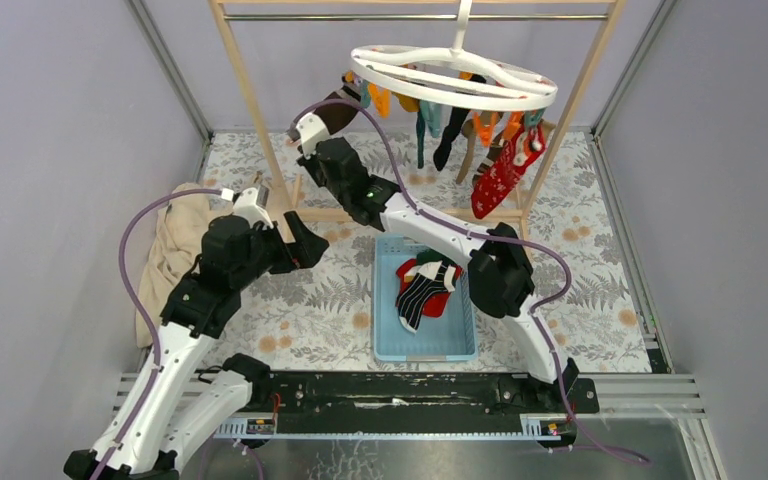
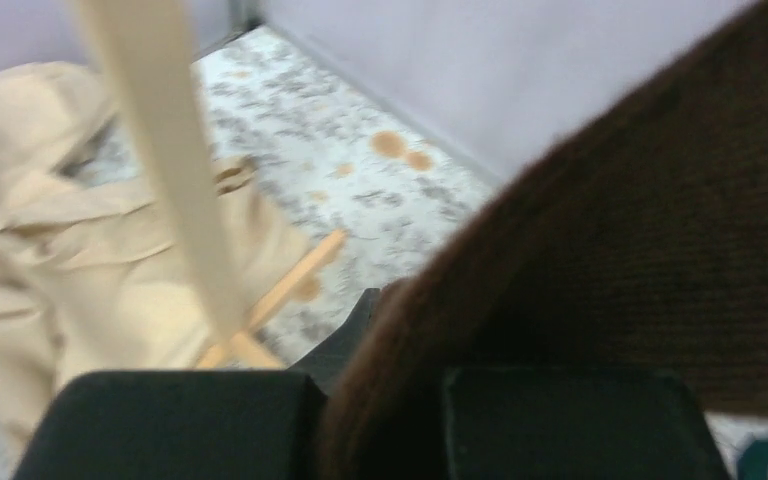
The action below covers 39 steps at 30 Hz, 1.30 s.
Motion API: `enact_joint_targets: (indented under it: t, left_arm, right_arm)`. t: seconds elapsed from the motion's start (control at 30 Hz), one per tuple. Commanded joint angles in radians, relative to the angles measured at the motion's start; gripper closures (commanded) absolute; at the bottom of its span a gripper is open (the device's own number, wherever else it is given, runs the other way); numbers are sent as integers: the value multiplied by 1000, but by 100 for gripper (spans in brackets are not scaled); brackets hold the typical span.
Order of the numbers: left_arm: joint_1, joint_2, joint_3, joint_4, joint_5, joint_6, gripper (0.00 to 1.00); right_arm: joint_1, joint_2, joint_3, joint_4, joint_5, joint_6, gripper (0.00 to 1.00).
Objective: Remove the socks clipped to the hanger
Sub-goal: Adjust the hanger on the clothesline.
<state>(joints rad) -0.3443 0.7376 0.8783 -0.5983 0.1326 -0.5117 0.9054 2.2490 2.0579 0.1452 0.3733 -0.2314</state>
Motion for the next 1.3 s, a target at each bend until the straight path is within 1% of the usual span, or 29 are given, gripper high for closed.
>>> enact_joint_targets:
  t: [0.0, 0.23, 0.43, 0.67, 0.83, 1.0, 1.27]
  left_arm:
    - [10, -45, 34, -29, -12, -29, 1]
    - [10, -104, 49, -63, -25, -47, 1]
    - [10, -171, 62, -66, -40, -63, 1]
    - [10, -177, 67, -83, -50, -68, 1]
    - [11, -158, 56, -73, -54, -72, 1]
    - [10, -142, 57, -62, -57, -74, 1]
    - [11, -133, 56, -58, -57, -80, 1]
  right_arm:
    - [20, -112, 27, -126, -191, 109, 100]
    - [34, -214, -13, -220, -359, 160, 100]
    - [36, -321, -65, -233, -447, 208, 100]
    - [36, -533, -247, -176, -485, 271, 100]
    - [36, -657, -340, -189, -499, 280, 100]
    - [36, -752, -392, -194, -546, 306, 100]
    - [36, -855, -412, -208, -601, 340, 100]
